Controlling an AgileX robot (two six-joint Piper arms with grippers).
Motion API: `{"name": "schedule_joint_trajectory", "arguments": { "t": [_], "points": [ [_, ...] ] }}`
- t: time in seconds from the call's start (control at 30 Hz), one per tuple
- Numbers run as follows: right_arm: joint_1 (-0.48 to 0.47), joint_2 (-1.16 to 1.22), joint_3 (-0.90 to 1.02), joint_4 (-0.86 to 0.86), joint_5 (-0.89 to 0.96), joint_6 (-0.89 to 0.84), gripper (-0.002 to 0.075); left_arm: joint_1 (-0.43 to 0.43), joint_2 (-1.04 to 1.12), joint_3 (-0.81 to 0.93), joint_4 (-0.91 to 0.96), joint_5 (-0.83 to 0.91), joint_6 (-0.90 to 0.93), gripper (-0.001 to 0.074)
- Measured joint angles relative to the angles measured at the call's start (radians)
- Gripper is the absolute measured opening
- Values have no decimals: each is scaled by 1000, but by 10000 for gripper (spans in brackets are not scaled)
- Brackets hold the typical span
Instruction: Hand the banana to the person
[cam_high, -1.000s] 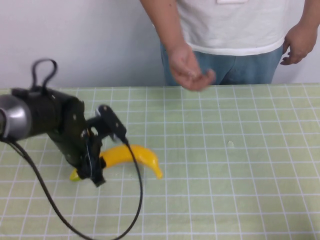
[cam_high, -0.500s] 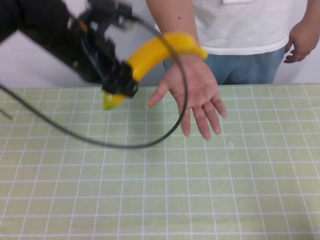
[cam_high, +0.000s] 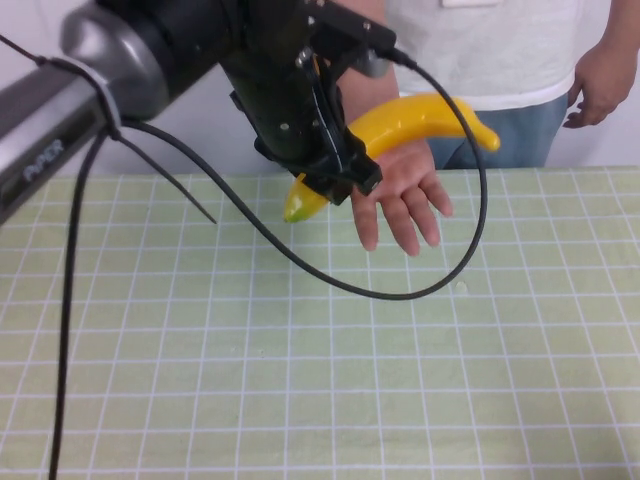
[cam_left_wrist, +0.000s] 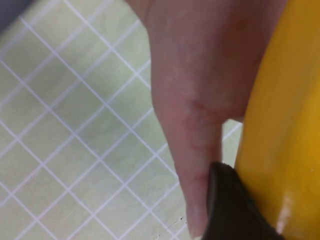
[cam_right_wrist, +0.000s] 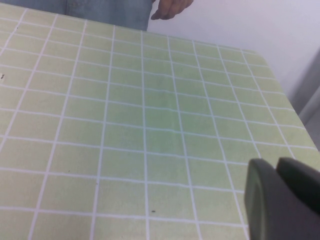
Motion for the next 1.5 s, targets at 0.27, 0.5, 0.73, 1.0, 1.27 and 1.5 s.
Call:
{"name": "schedule_joint_trajectory", "arguments": {
  "t": [0.27,0.5,0.73,1.0,1.27,1.5],
  "points": [
    [0,0,0,0,0,0,-8,0,18,-2,21,-2,-28,330],
    [0,0,0,0,0,0,-8,0,0,-2,24,-2,-80,442],
    [0,0,0,0,0,0,-8,0,-114,-2,51,0,-113,434],
    [0,0,0,0,0,0,-8,0,-333,100,137,6,-135,74],
    [0,0,0,0,0,0,-8,0,-653,511,180,6,-209,7],
    [0,0,0,0,0,0,-8,0,-1070,974,154,-84,-318,4]
  ]
}}
